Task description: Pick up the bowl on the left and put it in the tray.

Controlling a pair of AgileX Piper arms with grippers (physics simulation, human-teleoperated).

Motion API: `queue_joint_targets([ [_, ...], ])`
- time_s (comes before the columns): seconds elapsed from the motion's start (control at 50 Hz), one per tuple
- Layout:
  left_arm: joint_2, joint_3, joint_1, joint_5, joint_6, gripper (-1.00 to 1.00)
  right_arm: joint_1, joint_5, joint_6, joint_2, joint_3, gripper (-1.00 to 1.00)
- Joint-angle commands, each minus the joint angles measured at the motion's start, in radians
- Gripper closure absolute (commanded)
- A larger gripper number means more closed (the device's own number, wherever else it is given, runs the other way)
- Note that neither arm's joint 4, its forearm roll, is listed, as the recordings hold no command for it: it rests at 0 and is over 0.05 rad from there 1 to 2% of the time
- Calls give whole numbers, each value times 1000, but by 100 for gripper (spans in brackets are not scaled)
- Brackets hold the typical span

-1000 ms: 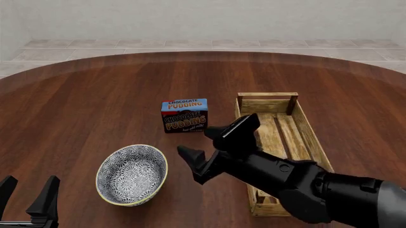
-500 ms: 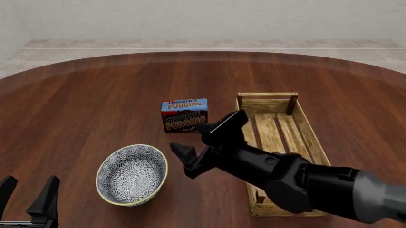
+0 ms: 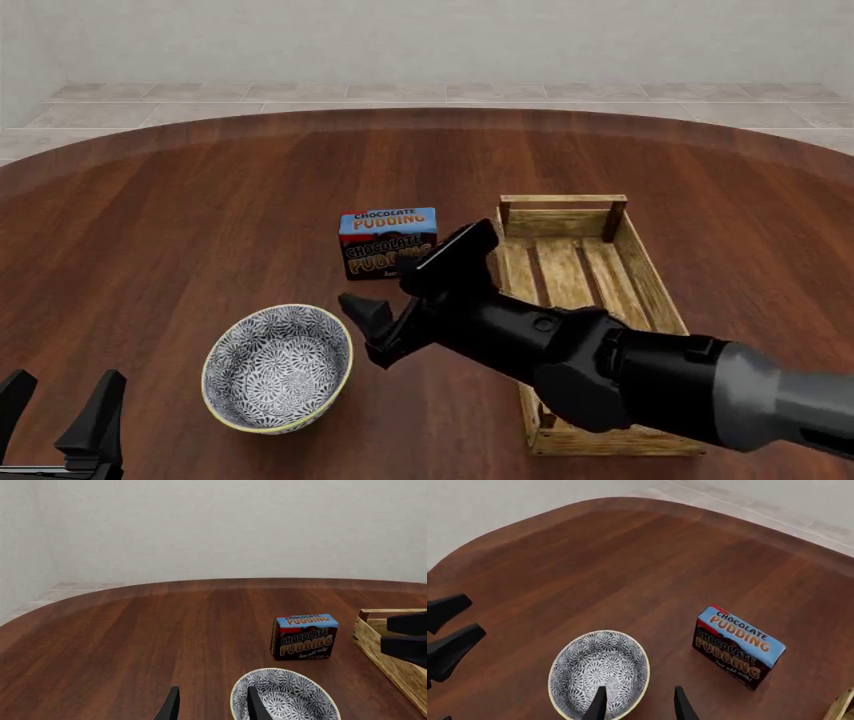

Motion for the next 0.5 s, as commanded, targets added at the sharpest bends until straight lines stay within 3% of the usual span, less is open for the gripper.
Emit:
queue_joint_targets([
  [0.02, 0, 0, 0, 0, 0, -100, 13, 9, 17, 34, -33, -100],
  [0.5, 0, 0, 0, 0, 0, -100, -3, 13, -8, 135, -108, -100],
])
